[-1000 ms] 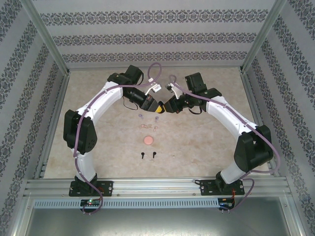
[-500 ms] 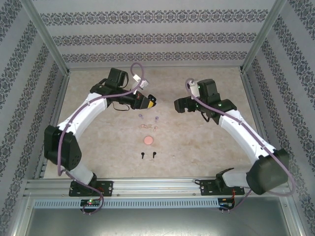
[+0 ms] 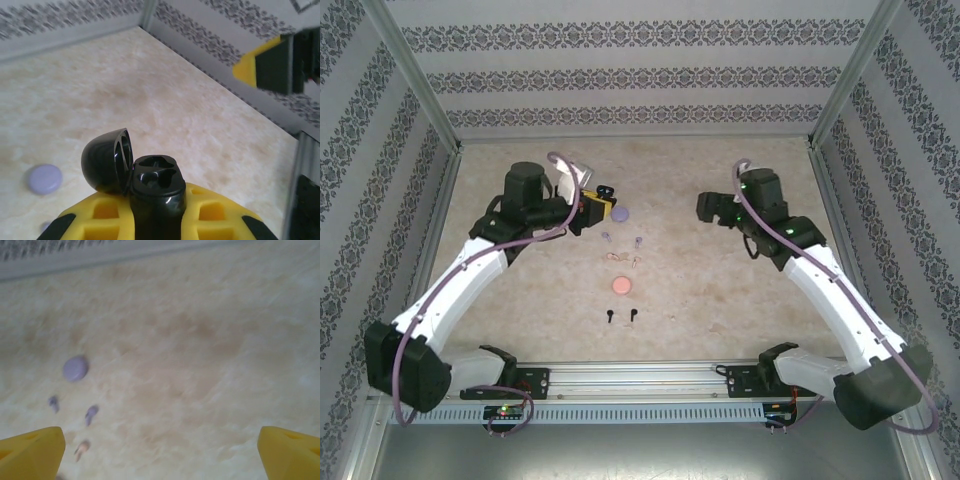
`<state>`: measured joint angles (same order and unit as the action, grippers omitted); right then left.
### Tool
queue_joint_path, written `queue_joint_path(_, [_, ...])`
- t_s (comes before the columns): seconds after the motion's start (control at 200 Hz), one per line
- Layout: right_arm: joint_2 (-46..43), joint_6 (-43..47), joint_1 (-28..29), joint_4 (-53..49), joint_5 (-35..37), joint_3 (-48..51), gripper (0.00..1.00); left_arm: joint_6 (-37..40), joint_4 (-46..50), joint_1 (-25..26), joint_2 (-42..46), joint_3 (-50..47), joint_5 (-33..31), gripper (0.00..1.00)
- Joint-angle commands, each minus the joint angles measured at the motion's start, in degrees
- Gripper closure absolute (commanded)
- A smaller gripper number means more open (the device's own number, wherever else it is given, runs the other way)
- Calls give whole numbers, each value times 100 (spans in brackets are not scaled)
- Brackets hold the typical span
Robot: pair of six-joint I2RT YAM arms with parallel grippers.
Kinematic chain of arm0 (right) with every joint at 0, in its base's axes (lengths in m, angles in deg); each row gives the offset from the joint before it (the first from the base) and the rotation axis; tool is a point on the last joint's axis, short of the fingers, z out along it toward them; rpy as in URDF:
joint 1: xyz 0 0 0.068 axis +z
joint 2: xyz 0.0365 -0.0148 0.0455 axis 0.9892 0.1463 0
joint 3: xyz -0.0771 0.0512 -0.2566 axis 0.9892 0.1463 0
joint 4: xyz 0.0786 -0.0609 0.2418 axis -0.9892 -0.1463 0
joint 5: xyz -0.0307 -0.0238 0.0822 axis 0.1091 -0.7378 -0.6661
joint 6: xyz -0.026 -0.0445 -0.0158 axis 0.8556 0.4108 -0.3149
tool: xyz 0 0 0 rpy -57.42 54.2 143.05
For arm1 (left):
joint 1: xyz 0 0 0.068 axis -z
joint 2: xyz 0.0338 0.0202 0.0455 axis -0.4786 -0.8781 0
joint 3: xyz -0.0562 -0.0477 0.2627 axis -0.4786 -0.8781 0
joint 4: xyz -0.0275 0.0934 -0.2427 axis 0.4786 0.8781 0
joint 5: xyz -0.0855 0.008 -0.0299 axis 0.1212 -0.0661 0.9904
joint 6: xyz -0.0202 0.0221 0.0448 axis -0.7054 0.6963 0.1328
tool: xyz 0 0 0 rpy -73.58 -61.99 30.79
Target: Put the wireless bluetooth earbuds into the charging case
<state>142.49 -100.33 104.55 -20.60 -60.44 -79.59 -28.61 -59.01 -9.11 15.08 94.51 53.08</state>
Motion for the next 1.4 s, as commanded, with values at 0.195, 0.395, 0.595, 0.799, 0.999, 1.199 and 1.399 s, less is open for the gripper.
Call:
queue_joint_path(0.195, [895,-1971,1892,-396,-197,-28,12,-783,-1765,8,1384,-1377,-2252,100])
queue_joint_path(0.395, [2024,-2801,2946,-611,-225,-538,20,-1183,-1311,6,1649,-1437,-2688,100])
queue_joint_path(0.595, [3104,-3464,3623,-756,-249,-1055,31,-1245,-1438,4,1730,-1686,-2850,100])
queue_joint_path(0.799, [3897,-3960,3994,-995,-140,-1471,43,-1348,-1536,-10,1797,-1913,-3047,100])
queue_joint_path(0.999, [4308,-4285,4175,-1070,-134,-1687,51,-1529,-1707,-36,2038,-2109,-3415,100])
queue_joint_path(1.199, [4618,-4380,4253,-1091,-163,-1860,55,-1623,-1734,-84,2155,-2144,-3497,100])
queue_joint_path(1.399, [4844,-4380,4270,-1134,-221,-1985,56,-1636,-1721,-106,2231,-2139,-3521,100])
